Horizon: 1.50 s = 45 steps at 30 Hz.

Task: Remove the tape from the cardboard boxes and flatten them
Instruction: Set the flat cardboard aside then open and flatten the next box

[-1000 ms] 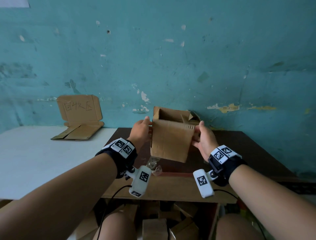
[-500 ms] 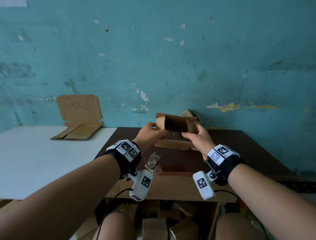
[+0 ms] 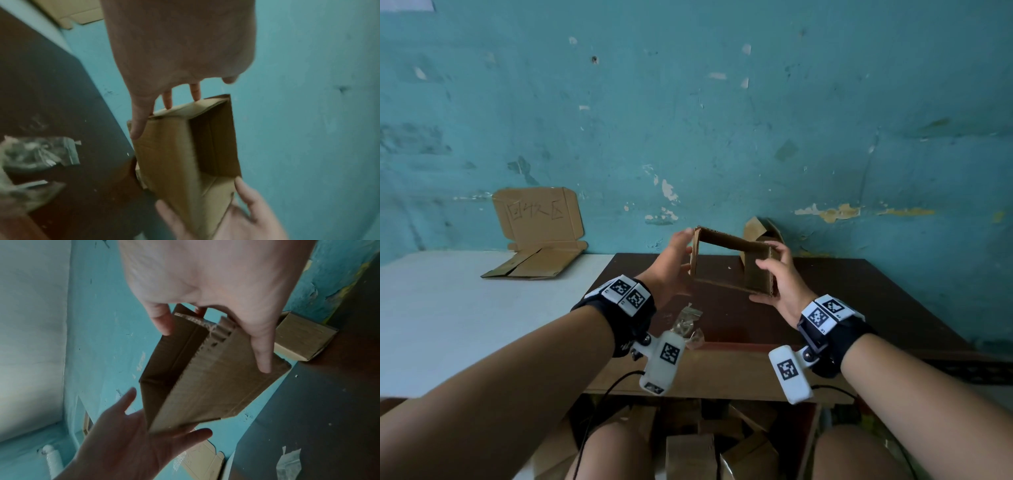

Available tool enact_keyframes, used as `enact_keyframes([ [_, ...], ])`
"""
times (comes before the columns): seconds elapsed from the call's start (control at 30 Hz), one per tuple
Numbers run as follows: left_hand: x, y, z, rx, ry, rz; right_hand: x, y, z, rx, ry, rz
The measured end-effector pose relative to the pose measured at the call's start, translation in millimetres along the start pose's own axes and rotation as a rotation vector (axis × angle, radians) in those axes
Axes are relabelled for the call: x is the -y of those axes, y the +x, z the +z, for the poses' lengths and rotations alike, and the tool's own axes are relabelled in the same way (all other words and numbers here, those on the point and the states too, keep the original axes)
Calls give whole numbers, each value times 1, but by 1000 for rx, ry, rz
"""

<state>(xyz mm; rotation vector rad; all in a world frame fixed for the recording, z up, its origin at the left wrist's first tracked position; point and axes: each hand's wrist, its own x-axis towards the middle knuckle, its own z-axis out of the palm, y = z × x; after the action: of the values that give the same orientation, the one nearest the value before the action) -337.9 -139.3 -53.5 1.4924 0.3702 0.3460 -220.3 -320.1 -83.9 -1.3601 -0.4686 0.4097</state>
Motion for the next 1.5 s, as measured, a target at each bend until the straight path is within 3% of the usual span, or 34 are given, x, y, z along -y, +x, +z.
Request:
enact_keyframes([
  [0.07, -1, 4, -4, -64, -103, -56, -2, -2, 1, 40, 108, 34],
  [0.2, -3, 7, -5, -117, -42, -97, 2, -2, 3, 64, 262, 81],
  [0.43, -1, 5, -4, -27, 6, -1, 3, 0, -1, -28, 291, 119],
  [0.53, -1, 2, -2, -31, -114, 8, -7, 6, -4, -44, 337, 146],
  [0.7, 2, -6, 5, -29, -367, -34, -21, 12, -5, -29, -73, 240],
  [0.8, 5, -8, 9, -25, -457, -71, -23, 11, -6, -38, -184, 237],
  [0.93, 7, -3, 3, -59, -568, -62, -26, 18, -17, -147, -86, 264],
  [1.1, 11, 2, -8, -78, -610, -67, -25, 15, -27, -52, 82, 347],
  [1.23, 13, 2, -11, -98, -489, -105, -28, 12, -29, -46, 92, 360],
  [1.37, 19, 1, -15, -24, -187, -192, -29, 12, -34, -142, 18, 269],
  [1.5, 28, 1, -17, -51, -3, -188, -27, 9, -32, -162, -48, 210],
])
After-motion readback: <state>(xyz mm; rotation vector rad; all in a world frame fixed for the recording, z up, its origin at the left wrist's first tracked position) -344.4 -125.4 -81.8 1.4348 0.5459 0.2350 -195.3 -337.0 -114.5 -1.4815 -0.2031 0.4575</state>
